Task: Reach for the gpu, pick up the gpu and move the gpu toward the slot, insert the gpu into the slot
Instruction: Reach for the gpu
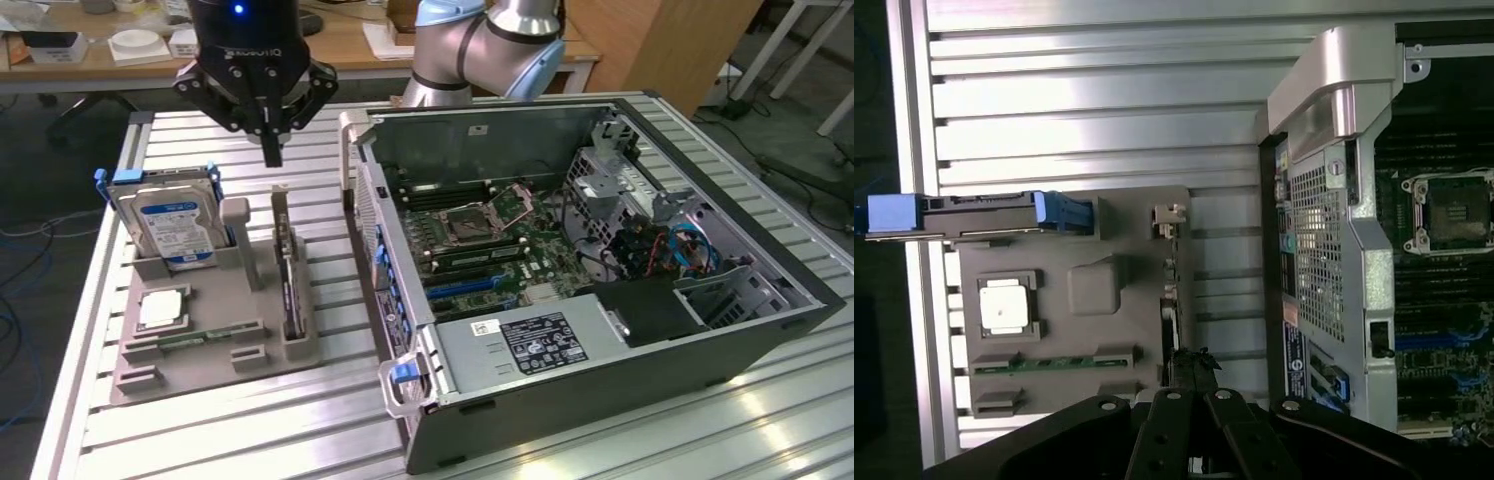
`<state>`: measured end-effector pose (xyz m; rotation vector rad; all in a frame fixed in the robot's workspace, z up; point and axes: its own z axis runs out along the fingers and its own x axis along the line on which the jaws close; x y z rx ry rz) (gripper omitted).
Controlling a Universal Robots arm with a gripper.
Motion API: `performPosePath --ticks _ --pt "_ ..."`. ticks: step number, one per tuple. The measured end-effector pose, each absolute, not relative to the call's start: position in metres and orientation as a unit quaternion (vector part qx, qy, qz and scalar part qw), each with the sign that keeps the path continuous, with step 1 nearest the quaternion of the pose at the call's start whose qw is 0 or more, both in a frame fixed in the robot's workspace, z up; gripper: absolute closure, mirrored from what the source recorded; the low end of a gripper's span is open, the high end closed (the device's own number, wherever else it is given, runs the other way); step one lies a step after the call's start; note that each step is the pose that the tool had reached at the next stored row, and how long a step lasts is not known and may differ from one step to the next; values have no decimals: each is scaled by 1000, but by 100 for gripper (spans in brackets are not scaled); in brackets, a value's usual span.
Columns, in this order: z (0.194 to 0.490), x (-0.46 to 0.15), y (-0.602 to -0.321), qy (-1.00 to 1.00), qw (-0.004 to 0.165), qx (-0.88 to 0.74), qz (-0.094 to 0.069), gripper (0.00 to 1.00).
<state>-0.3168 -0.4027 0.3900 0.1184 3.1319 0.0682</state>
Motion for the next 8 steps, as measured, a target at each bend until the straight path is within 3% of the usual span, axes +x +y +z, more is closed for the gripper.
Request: performPosePath --ticks 8 --pt "390 -329 -403 999 3 38 22 90"
